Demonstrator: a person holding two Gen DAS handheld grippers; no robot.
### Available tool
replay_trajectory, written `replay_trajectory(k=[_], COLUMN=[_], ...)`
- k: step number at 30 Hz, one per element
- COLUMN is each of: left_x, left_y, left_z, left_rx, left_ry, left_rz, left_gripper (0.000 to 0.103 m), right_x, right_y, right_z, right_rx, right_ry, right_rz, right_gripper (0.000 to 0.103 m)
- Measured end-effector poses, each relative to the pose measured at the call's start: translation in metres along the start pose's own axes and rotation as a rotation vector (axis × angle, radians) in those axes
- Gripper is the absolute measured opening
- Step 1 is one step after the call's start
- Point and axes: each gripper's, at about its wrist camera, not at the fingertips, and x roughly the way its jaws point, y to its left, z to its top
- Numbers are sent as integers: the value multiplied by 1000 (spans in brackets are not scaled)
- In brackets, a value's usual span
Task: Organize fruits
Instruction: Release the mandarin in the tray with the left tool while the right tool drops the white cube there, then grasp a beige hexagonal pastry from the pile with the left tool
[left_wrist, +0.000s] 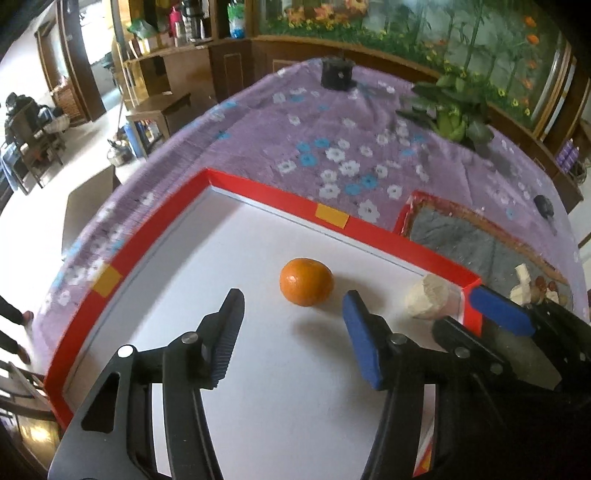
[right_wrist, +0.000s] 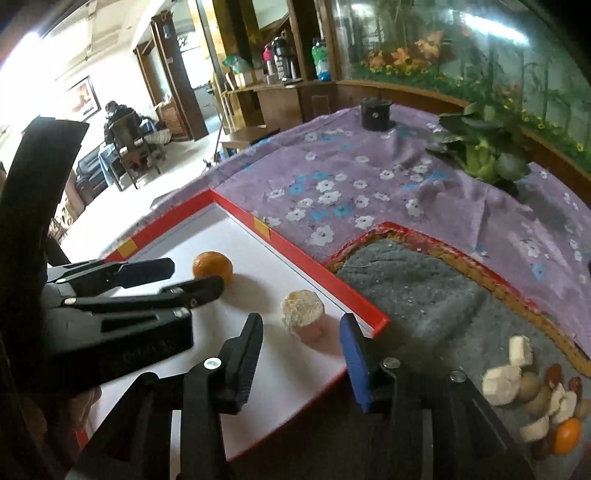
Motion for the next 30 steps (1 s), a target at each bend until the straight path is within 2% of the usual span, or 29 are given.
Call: replay_trajectory(k=[5, 8, 14, 23, 30], left_x=[-27, -41, -54, -56, -36], left_y=[-15, -32, -75, -131, -170], left_z=[-8, -16, -30, -40, -39], left_rx=[20, 47, 107, 185, 249], left_ry=[-61, -78, -79, -57, -21], left_rz=[-10, -42, -101, -173, -248], left_gripper=[58, 58, 58, 58, 58], right_x=[-35, -56, -92, -131, -150], right_y=[-10, -21, -40, -93, -122], right_z=[-17, -30, -59, -106, -135], right_rx=[58, 80, 52, 160, 227], right_ry=[-55, -80, -84, -85, -95], right_rz=[1, -28, -180, -238, -247], right_gripper=[43, 52, 52, 52, 52])
